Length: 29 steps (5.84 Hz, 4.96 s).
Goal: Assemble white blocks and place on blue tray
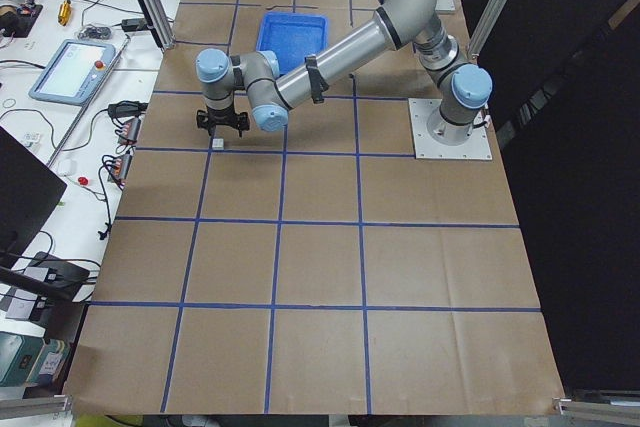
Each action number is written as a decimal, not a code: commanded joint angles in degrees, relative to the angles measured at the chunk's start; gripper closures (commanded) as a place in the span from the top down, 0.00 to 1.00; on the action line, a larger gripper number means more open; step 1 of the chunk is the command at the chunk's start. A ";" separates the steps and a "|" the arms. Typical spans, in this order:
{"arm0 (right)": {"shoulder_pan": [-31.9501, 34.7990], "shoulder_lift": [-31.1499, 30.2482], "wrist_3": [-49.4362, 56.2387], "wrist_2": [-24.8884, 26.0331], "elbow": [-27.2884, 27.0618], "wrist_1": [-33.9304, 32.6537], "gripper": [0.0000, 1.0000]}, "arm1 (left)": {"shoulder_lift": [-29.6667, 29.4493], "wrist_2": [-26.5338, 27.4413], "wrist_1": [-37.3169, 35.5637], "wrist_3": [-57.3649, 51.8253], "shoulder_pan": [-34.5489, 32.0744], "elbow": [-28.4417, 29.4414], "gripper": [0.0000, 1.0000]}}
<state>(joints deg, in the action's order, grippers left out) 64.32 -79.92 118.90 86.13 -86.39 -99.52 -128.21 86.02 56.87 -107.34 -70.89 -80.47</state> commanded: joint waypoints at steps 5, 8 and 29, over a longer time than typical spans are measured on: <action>-3.76 17.66 6.61 -19.20 3.51 -1.47 1.00 | -6.70 -0.06 -0.09 -0.33 0.05 5.59 0.91; -6.39 26.10 8.98 -27.04 3.07 -3.65 1.00 | -6.53 -0.06 0.00 1.59 -0.12 5.15 0.64; -1.49 16.59 8.37 -30.84 -4.53 -0.76 0.25 | 6.68 -0.15 -7.72 42.89 -38.18 -17.36 0.07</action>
<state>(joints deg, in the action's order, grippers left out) 61.52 -60.56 127.30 55.51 -86.67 -100.24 -119.62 85.65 51.33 -66.82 -108.27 -98.17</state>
